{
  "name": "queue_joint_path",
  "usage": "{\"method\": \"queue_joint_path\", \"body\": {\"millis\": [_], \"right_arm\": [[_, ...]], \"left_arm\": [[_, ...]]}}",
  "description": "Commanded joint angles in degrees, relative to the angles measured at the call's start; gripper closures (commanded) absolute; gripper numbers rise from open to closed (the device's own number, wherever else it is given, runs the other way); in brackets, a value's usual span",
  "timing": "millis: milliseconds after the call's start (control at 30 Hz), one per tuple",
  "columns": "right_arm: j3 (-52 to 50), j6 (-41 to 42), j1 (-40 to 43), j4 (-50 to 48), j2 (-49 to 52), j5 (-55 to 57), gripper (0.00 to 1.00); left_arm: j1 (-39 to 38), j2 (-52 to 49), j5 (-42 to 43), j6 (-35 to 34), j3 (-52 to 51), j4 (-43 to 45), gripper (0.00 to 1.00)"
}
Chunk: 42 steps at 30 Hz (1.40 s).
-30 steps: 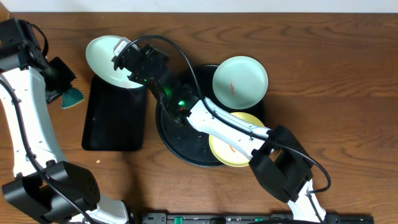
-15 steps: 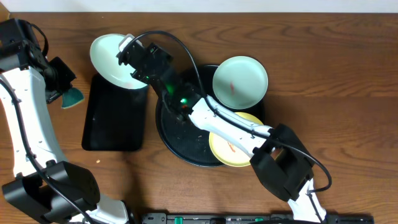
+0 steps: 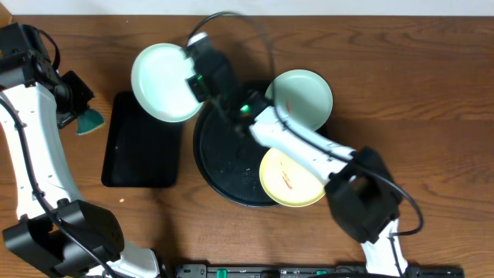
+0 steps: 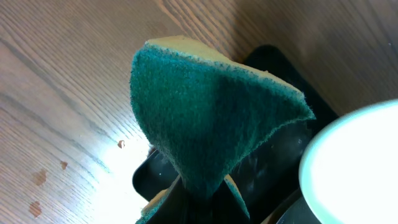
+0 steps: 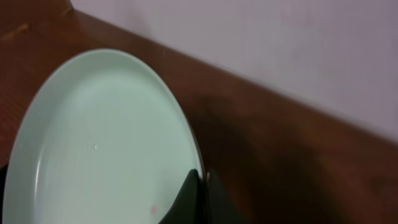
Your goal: Clean dirty plates on tray and stack at the side
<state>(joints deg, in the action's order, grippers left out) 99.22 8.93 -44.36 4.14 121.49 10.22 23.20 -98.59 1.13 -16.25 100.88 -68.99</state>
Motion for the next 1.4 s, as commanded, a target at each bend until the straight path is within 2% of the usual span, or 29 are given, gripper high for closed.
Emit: {"method": "queue_joint_path", "body": {"millis": [0, 100, 200, 533, 667, 867, 1100, 1367], "right_arm": [[1.0, 11.9, 4.9, 2.8, -5.3, -12.0, 0.99], [1.0, 13.8, 9.8, 8.3, -7.6, -19.5, 0.99], [1.0, 14.2, 14.6, 15.5, -10.3, -22.3, 0.99], [1.0, 13.1, 34.4, 39.6, -20.8, -14.4, 0.99], [1.0, 13.1, 45.0, 50.0, -23.7, -13.1, 0.99], [-2.6, 9.9, 58.2, 57.9, -23.8, -13.2, 0.99], [-12.0, 2.3, 61.2, 53.9, -23.8, -13.2, 0.99], [-28.6, -4.1, 61.2, 38.6, -23.8, -13.3, 0.99]], "left_arm": [[0.1, 0.1, -0.5, 0.9, -0.9, -0.1, 0.92], [0.1, 0.1, -0.3, 0.9, -1.5, 0.2, 0.93], [-0.5, 0.1, -0.1, 0.9, -1.7, 0.3, 0.93], [-7.9, 0.1, -0.1, 0.9, -1.8, 0.9, 0.92], [-11.3, 0.1, -0.1, 0.9, -1.8, 1.1, 0.93], [-13.8, 0.1, -0.1, 0.9, -1.8, 1.2, 0.92], [-14.0, 0.1, -0.1, 0.9, -1.8, 1.2, 0.93], [-14.0, 0.1, -0.1, 0.9, -1.8, 1.6, 0.93]]}}
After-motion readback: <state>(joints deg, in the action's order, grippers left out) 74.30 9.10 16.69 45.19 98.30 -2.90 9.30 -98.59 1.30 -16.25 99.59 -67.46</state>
